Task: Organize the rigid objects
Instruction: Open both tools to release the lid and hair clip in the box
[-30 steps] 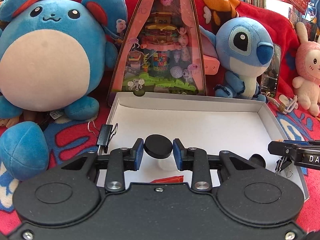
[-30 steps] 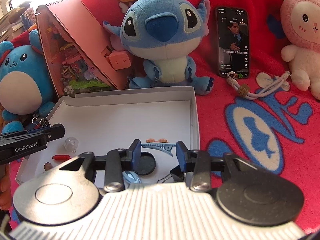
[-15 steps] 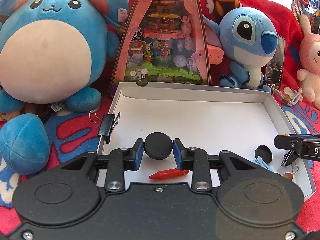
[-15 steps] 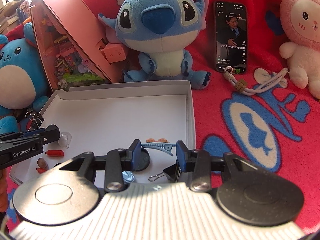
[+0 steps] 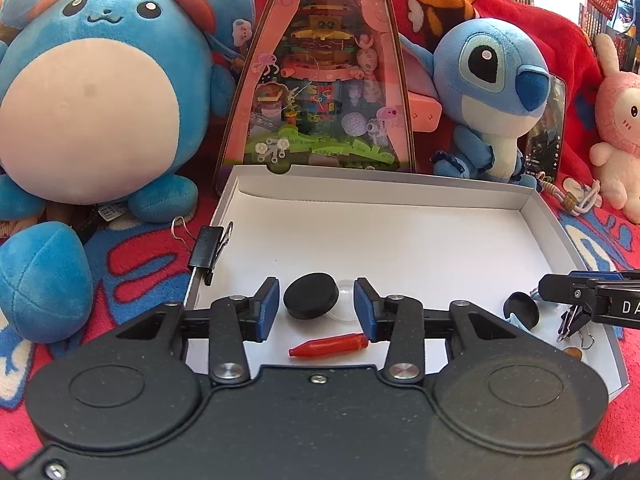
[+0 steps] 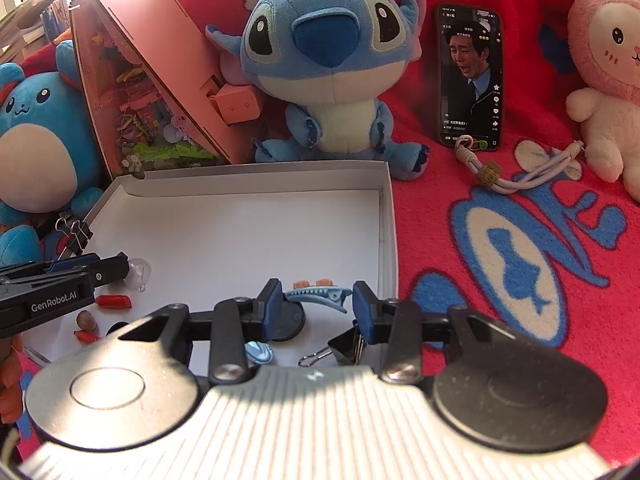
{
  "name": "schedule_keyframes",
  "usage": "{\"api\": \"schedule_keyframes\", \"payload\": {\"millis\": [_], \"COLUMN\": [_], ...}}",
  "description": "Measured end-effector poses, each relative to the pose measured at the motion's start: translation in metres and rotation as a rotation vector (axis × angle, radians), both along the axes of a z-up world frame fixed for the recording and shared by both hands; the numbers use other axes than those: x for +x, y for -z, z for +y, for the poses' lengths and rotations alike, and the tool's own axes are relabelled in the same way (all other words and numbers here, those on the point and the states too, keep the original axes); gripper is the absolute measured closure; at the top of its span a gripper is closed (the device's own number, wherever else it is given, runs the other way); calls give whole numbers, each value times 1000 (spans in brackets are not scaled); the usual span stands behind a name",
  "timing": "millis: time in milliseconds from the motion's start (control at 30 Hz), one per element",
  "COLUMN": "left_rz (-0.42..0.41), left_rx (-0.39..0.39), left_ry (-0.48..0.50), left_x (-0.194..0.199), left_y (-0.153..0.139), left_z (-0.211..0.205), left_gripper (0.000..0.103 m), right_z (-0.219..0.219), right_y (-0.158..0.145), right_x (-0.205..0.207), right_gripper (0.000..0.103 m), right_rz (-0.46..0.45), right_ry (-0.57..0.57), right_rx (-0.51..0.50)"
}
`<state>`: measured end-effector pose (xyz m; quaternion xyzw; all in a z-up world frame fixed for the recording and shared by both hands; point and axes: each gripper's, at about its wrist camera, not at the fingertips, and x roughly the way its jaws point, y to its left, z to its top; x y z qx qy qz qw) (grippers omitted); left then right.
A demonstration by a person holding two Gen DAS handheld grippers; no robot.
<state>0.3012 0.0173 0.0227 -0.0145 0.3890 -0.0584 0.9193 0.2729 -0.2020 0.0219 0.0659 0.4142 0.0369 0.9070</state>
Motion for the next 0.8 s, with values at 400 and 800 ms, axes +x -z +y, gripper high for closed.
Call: {"api": "schedule_keyframes", "payload": {"millis": [400,800], "left_rz": [-110,-135], "left_rx": [20,9], "left_ry": [28,24], "left_x": [-33,-51], "left_y": [-20,-25], "left_z": [-8,-8], "left_gripper": [27,24], "right_z": [8,8], "right_y": [-6,-14], "right_x": [-28,-44], "right_gripper": [30,19], "right_rz": [-115,-187], "right_ry": [-30,-8], "right_rx": [-3,-12]}}
